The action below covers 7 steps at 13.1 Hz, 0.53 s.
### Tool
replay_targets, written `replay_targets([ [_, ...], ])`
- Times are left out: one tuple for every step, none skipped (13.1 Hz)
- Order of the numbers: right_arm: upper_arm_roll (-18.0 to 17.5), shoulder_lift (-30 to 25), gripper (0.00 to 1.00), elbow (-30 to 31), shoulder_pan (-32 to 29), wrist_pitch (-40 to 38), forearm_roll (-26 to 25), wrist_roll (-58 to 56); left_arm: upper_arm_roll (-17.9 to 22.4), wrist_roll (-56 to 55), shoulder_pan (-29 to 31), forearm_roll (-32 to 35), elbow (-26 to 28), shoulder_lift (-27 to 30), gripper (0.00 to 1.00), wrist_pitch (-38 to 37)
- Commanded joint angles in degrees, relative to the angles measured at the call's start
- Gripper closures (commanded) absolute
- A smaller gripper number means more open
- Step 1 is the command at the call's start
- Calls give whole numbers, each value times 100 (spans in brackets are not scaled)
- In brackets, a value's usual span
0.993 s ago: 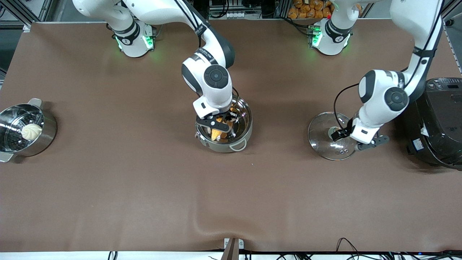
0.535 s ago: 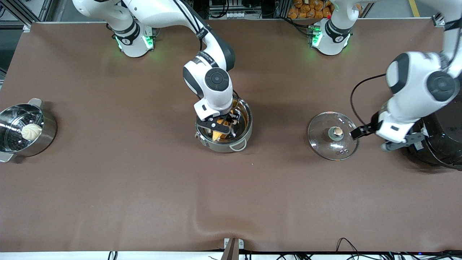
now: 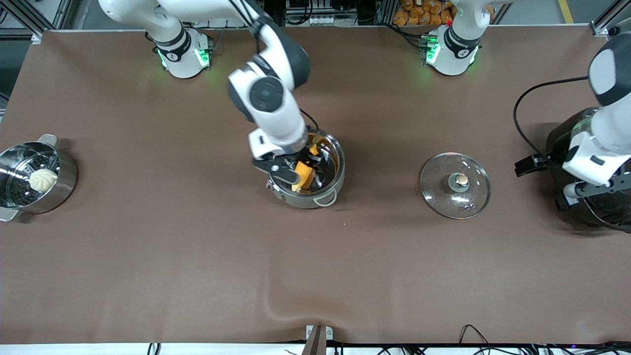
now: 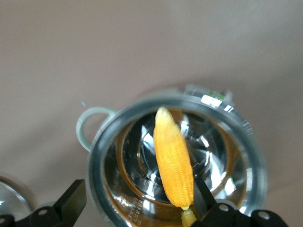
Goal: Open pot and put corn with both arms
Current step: 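Release the corn into the pot with the right gripper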
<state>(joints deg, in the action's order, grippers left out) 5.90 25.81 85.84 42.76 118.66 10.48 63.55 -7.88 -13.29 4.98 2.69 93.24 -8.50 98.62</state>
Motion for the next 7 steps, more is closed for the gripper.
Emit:
replay_targets([
  [-80,-960,0,276,-635,-630,130,-315,-38,221,56,118,-122,278,0,-360],
  [-80,-1250,0,267,-907,-999,112,-630,-47,404,117,100,-130,418,0,-457],
  [-80,-1540,0,241,-1215,-1429,95,-1042,-47,615,117,65,-113,559,0,-484],
  [-80,-1752,0,206,-1496,-1834,77,-1603,-82,660,117,65,-113,682,0,-545],
  [-63,-1894,0,118,-1734,-2194,25,-2192,-117,661,117,39,-113,744,0,-650],
  [-62,-1965,0,30,-1989,-2476,-193,-2737,-126,644,74,30,-104,858,0,-756],
  [-62,-2096,0,12,-2165,-2566,-526,-3317,-222,617,73,30,-95,902,0,-792],
])
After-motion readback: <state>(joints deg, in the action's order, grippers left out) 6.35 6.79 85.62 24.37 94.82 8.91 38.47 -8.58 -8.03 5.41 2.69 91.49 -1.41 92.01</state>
